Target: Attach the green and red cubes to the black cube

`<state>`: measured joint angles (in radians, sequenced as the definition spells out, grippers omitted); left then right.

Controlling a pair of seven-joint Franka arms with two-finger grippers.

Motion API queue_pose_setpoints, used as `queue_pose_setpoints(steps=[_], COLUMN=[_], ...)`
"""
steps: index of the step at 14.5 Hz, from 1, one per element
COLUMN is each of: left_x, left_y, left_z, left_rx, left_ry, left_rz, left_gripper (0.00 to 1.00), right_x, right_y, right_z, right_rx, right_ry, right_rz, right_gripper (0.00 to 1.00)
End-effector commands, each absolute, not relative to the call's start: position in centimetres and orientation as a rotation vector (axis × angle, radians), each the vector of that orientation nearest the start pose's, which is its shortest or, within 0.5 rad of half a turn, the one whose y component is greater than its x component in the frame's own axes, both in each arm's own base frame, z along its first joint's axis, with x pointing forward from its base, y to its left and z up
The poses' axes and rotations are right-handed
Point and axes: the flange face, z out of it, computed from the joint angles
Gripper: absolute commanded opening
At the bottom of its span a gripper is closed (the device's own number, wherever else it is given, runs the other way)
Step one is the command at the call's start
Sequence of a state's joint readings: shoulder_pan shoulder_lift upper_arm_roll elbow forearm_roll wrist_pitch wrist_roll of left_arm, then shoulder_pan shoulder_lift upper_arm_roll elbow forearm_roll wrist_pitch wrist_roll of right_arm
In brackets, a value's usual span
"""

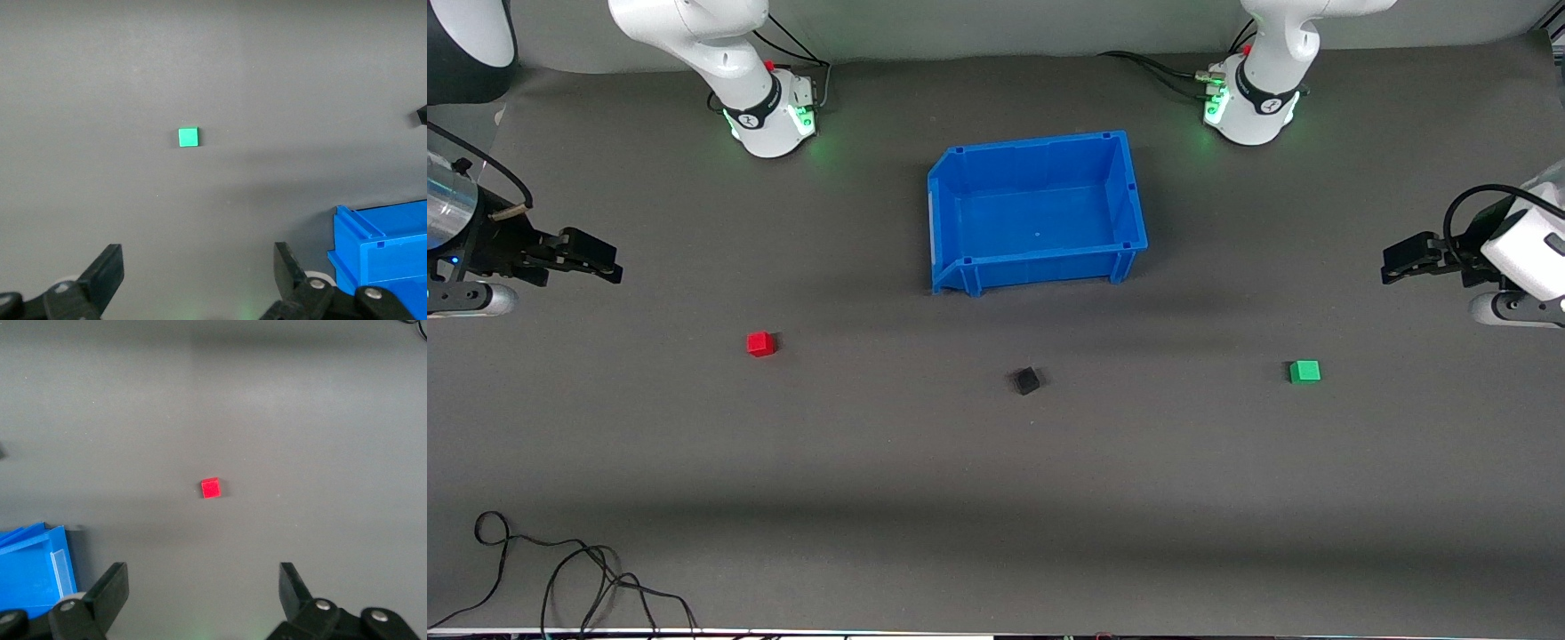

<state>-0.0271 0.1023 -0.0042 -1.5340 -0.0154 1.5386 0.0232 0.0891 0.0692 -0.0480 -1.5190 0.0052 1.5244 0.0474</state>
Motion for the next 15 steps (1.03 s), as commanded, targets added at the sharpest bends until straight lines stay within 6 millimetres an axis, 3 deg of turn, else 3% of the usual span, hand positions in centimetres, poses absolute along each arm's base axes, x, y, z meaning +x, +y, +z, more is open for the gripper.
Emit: queue_pose_setpoints(steps=[1,7,9,12,15], left_x=[57.4,57.5,57.4,57.2,57.1], left_y=[-1.6,-1.7,-1.4,-1.4,-1.1], left_z=[58.9,58.8,58.8,58.9,59.0], left_rx=[-3.142,-3.142,-3.157,-3.126,-3.059], left_ry=[0.084,0.082,0.013,-0.335,-0.789], left_rz=[0.15,0.145,0.16,0.184,0.196], left_gripper=[1.0,1.0,1.0,1.0,1.0], right_x=[56.6,56.6,56.5,56.3,56.4], right_y=[2.3,2.8,2.9,4.8,4.7], right_z=[61.5,61.5,61.5,61.3,60.4], right_rx=[-3.149,-3.15,-3.141,-3.125,-3.094], right_ry=[0.024,0.024,0.151,0.394,0.659], right_rz=[0.096,0.093,0.096,0.1,0.128], right_gripper=[1.0,1.0,1.0,1.0,1.0])
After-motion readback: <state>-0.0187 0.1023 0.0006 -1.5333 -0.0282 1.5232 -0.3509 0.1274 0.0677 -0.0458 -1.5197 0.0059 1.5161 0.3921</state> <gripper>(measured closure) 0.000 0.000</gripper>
